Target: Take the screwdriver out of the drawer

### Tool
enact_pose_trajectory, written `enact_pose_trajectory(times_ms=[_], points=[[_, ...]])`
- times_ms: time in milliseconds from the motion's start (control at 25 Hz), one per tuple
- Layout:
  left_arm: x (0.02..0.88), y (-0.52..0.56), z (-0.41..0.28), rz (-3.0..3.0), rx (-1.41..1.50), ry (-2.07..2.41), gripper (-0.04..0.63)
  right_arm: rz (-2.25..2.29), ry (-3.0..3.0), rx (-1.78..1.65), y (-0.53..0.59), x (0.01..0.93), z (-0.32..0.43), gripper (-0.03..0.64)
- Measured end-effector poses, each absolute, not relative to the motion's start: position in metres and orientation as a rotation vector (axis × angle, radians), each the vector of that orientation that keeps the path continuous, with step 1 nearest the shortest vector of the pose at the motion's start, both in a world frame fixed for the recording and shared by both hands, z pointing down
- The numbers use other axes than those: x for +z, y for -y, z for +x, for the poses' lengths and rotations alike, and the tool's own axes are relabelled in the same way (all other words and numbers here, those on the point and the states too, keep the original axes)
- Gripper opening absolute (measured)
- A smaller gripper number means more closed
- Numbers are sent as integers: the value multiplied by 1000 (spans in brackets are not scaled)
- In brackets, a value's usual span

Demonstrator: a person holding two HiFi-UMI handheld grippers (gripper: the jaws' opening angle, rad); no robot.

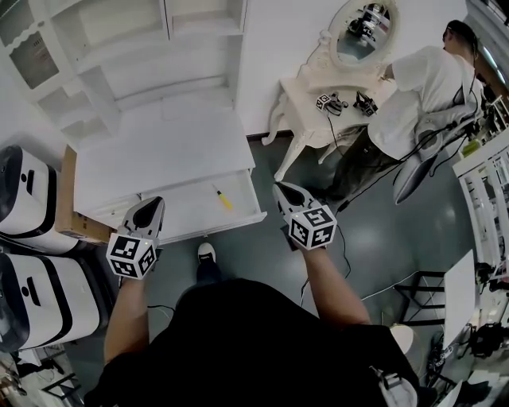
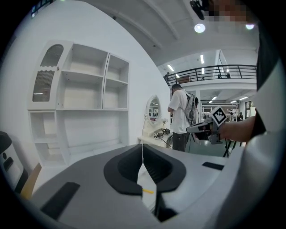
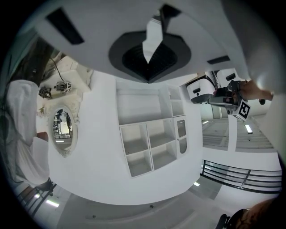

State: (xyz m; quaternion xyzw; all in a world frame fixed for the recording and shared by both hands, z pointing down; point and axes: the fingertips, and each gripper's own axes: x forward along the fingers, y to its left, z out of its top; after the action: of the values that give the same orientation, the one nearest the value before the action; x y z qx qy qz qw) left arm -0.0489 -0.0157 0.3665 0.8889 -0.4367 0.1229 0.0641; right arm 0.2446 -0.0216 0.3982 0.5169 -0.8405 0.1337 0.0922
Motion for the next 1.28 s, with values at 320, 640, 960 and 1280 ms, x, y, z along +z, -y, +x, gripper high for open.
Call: enact_pose_trajectory(times_ms=[320,640,960,1280], points=[[383,62,-51,2663,392,1293,21,1533,2479,435,68,414,241,12],[399,109,-60,2642,430,1265,21,1506,2442,489,111,441,230,12],[404,152,-66,2635,451,1245,20,1428,2388,571,145,486,220,14],[427,184,-84,2586,473,1229,21,1294,2324,672,165,553,197,14]])
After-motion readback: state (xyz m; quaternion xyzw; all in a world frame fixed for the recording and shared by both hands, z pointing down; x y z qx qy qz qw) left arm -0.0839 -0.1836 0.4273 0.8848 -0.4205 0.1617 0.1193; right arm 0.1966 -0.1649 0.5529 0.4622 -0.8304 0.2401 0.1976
